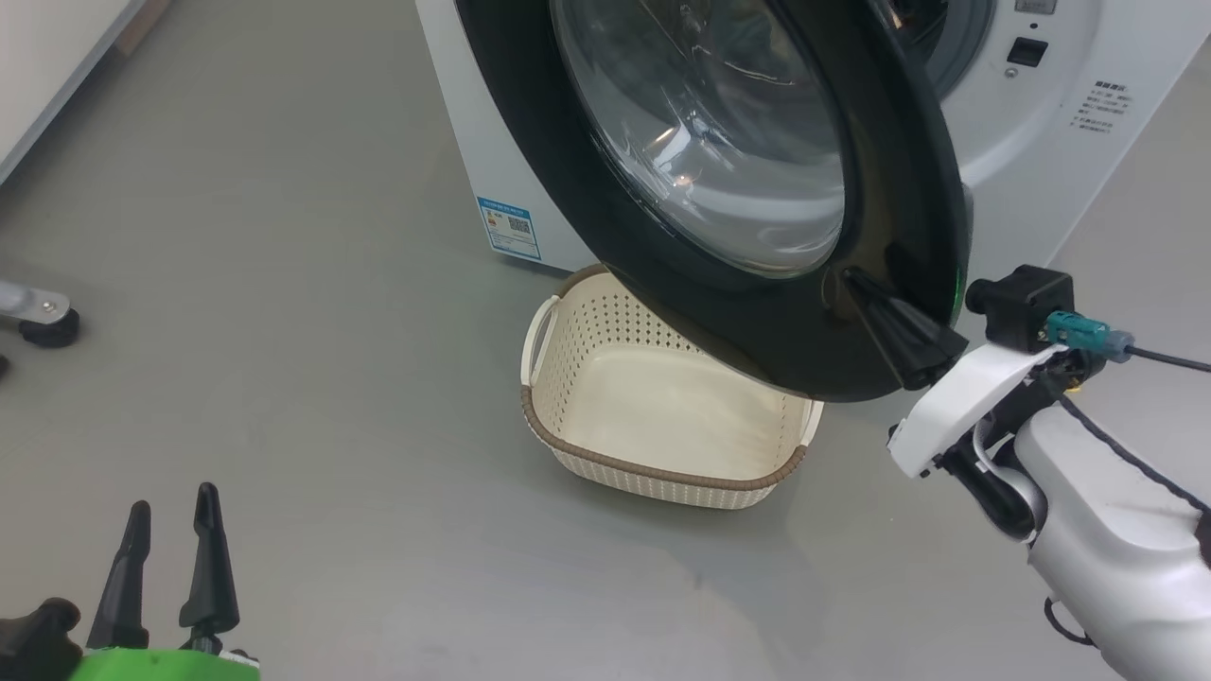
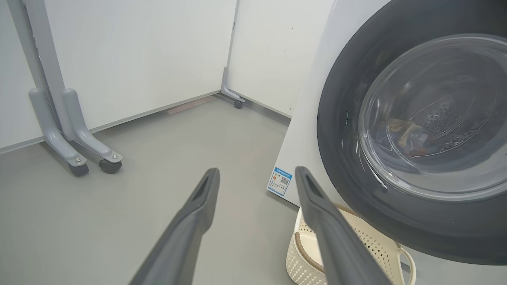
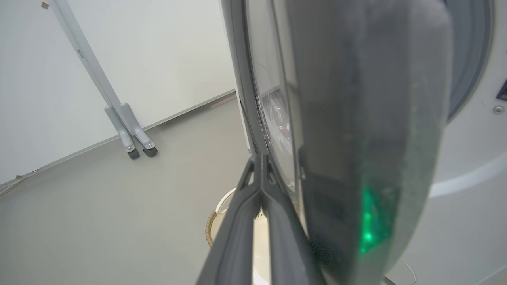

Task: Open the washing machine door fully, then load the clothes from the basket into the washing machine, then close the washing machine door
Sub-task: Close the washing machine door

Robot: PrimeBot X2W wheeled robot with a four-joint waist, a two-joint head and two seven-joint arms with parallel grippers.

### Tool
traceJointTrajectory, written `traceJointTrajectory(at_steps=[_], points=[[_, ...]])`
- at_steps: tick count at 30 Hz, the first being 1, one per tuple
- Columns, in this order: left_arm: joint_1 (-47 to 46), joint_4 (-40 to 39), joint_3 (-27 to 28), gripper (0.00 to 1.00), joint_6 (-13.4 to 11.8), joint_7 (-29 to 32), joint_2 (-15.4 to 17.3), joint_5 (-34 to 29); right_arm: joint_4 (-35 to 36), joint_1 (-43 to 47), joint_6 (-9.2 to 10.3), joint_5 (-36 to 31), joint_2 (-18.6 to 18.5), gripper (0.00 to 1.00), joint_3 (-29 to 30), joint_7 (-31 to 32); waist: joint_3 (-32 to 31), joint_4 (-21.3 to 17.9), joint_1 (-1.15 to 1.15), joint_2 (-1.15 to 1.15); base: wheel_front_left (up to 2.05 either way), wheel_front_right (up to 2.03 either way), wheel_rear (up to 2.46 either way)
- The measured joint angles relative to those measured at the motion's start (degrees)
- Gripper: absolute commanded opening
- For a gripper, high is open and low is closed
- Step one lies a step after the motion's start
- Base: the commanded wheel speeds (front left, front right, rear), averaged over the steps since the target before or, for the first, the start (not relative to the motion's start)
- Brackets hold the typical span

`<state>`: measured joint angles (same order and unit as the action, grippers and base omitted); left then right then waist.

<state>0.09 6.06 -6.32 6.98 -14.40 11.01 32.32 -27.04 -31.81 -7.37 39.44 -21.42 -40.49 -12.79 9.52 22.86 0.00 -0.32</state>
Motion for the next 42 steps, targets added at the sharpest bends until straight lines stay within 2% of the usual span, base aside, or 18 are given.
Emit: traceJointTrajectory(at_steps=[21, 34, 42], points=[[-4.7, -2.0, 0.2, 1.00, 0.0, 0.0, -0.9, 0.7, -5.2, -13.5, -0.19, 0.9, -4.9, 0.00, 7.4, 0.0, 9.4, -0.9, 0.00, 0.00, 0.00, 0.00, 0.00], [-7.2, -2.0, -1.1, 1.00, 0.0, 0.0, -1.9, 1.0, -7.2, -23.1, -0.19, -0.4, -8.4, 0.00, 7.5, 2.5, 14.4, -0.3, 0.00, 0.00, 0.00, 0.00, 0.00], [-8.5, -1.7, -1.3, 1.00, 0.0, 0.0, -2.5, 1.4, -9.4, -28.5, -0.23, -1.3, -9.3, 0.00, 7.4, 4.5, 16.4, 0.9, 0.00, 0.00, 0.00, 0.00, 0.00]])
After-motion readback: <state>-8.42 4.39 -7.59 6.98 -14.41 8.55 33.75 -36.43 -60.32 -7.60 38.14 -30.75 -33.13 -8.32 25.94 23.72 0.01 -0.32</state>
